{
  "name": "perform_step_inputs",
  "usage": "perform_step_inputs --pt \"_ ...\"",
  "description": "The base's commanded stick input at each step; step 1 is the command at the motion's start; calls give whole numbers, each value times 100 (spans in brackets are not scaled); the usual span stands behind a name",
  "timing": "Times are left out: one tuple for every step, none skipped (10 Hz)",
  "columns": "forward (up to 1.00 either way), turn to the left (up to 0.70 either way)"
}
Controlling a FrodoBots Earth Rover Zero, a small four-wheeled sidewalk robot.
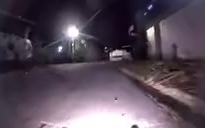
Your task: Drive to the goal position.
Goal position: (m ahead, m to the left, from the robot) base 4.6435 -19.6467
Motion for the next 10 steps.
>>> perform_step_inputs --pt "70 0" --pt "70 0" --pt "70 0" --pt "70 0" --pt "70 0" --pt "70 0" --pt "70 0" --pt "70 0" --pt "70 0" --pt "70 0"
